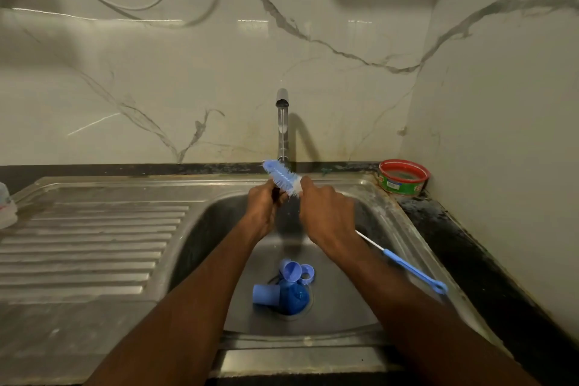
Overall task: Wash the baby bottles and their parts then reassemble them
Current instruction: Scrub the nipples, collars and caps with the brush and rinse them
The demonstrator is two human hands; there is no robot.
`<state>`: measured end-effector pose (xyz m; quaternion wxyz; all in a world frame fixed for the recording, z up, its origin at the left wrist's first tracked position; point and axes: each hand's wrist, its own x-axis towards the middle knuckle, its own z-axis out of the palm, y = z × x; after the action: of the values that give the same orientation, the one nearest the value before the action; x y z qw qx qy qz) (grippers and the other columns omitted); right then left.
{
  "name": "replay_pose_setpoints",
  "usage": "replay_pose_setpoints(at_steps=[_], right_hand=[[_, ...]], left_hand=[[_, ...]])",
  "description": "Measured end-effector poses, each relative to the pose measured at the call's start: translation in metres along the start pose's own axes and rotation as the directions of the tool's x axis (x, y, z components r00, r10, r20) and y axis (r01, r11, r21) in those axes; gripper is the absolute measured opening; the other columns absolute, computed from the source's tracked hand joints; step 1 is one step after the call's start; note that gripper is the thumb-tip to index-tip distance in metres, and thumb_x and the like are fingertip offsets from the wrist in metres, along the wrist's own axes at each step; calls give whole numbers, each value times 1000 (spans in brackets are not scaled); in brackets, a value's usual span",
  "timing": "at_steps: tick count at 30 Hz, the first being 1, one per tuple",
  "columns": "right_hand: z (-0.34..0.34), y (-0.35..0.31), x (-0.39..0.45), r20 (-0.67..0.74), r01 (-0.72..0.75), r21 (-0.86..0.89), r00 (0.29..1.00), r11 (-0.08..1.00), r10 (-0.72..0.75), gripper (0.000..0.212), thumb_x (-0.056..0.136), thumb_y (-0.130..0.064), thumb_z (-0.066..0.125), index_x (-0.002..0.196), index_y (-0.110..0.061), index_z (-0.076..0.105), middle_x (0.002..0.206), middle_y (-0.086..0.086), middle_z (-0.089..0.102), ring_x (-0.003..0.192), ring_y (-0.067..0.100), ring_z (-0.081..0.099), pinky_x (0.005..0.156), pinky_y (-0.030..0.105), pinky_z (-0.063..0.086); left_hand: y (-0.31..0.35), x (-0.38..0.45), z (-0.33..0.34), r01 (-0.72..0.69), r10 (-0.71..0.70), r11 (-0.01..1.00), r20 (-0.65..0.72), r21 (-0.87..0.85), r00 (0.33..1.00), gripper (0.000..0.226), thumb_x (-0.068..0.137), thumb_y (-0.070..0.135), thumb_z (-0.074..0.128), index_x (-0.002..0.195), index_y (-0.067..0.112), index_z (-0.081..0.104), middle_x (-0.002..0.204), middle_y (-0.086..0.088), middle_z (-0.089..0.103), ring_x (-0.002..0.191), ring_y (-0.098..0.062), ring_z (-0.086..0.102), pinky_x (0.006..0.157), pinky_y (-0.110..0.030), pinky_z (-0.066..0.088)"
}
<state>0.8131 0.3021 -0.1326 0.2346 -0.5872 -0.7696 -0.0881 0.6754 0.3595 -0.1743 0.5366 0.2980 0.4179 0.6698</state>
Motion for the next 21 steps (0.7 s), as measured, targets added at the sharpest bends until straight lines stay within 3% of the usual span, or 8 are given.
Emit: replay_pose_setpoints(at_steps=[3, 7, 10, 13, 15, 18, 21], right_hand=[[-1, 3, 8, 23, -69, -3, 997, 998, 69, 32, 98, -26, 55, 129, -21, 48, 108, 8, 68, 90, 27, 67, 65, 35, 40], [-8, 7, 15, -31, -107, -26, 994, 994, 106, 35, 97, -26, 58, 129, -21, 46, 107, 9, 68, 88, 27, 68, 62, 34, 41], [-7, 4, 8, -40, -111, -4, 993, 994, 111, 32, 97, -26, 57, 126, -20, 47, 107, 9, 68, 88, 27, 68, 62, 34, 41], [-2, 0, 3, 21, -106, 28, 994, 994, 106, 36, 98, -28, 57, 131, -18, 47, 112, 9, 66, 93, 25, 67, 65, 34, 40], [-2, 0, 7, 32, -150, 47, 988, 988, 149, 36, 97, -30, 58, 130, -19, 48, 114, 9, 66, 95, 25, 66, 67, 35, 42], [-5, 4, 15, 40, -195, 57, 980, 979, 193, 37, 95, -31, 62, 128, -19, 50, 114, 9, 66, 97, 26, 66, 70, 35, 44], [-10, 6, 14, 37, -208, 65, 978, 976, 205, 38, 94, -31, 64, 127, -18, 50, 115, 9, 66, 97, 26, 66, 70, 35, 45]], left_hand=[[0, -6, 3, 23, -21, 999, 75, -26, 997, 23, 103, 16, 54, 110, 1, 69, 104, -17, 75, 94, -21, 72, 88, -30, 60], [2, -6, 5, 9, -8, 993, 3, -118, 1000, 19, 100, 17, 60, 104, 1, 70, 95, -13, 74, 82, -15, 72, 84, -28, 61], [3, -4, 1, 11, -16, 989, -30, -150, 999, 19, 97, 18, 65, 106, 2, 71, 103, -15, 76, 91, -19, 74, 88, -33, 61], [4, -6, -2, 70, -64, 985, 47, -157, 997, 35, 92, 24, 71, 118, 1, 69, 111, -17, 75, 102, -23, 72, 92, -34, 59], [5, -9, -3, 113, -91, 978, 132, -175, 987, 38, 89, 23, 74, 120, 2, 69, 106, -14, 75, 94, -18, 72, 86, -29, 61], [6, -12, -3, 60, -36, 989, 171, -136, 985, 22, 89, 17, 73, 107, 4, 75, 95, -9, 75, 83, -13, 70, 78, -23, 61], [6, -13, -2, -35, 44, 992, 72, -117, 996, 17, 87, 14, 75, 101, 5, 76, 93, -9, 76, 82, -13, 71, 73, -22, 61]])
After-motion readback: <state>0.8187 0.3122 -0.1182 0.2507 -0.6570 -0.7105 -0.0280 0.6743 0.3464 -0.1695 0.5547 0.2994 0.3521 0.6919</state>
